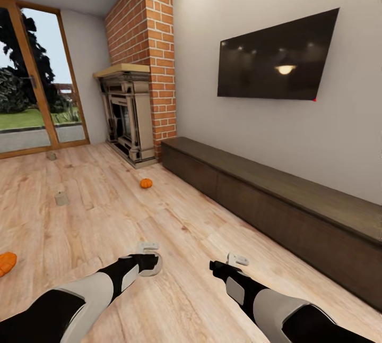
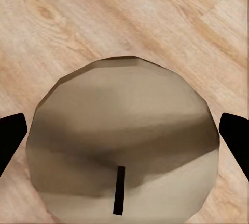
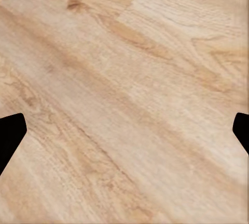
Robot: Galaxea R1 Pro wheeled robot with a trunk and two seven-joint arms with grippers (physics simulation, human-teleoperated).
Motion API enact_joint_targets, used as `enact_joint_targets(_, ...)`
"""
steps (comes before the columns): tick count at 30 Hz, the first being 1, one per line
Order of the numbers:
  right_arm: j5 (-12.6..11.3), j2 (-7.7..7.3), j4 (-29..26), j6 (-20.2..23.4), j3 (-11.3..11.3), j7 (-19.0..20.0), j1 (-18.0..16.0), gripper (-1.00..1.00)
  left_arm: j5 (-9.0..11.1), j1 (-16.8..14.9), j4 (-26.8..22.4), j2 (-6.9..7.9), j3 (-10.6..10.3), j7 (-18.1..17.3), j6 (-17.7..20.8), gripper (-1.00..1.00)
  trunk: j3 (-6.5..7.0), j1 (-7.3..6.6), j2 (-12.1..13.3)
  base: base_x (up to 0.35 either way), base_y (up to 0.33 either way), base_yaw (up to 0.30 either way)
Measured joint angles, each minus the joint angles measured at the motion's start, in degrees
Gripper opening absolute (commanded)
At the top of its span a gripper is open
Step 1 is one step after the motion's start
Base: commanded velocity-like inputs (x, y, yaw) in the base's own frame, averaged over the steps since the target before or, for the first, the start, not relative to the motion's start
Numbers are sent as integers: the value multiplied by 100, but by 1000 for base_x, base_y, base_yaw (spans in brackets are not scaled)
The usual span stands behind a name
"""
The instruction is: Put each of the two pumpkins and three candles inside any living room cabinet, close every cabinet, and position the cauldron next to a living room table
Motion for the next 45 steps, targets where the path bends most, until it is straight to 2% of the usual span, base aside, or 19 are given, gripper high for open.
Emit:
enact_joint_targets(18, 0, 0, 0, -4, -2, 0, 0, 100, -7, 0, 1, 0, -1, 0, 1, -100, 1, 0, 0, 0, 0, -259)
enact_joint_targets(26, 7, 0, 0, -6, 1, 0, 0, 100, -2, -2, 0, -9, 0, -1, 1, -100, 1, 0, 0, 0, 0, -80)
enact_joint_targets(39, 0, 0, 0, -5, -2, 0, 0, 100, -7, 1, 1, -9, -2, -7, 6, -100, 19, 0, 0, 0, 0, -251)
enact_joint_targets(45, 2, 0, 0, -7, -2, 0, 0, 100, -7, 0, 0, -9, 0, -8, 8, -100, 23, 0, 0, 0, 0, -77)
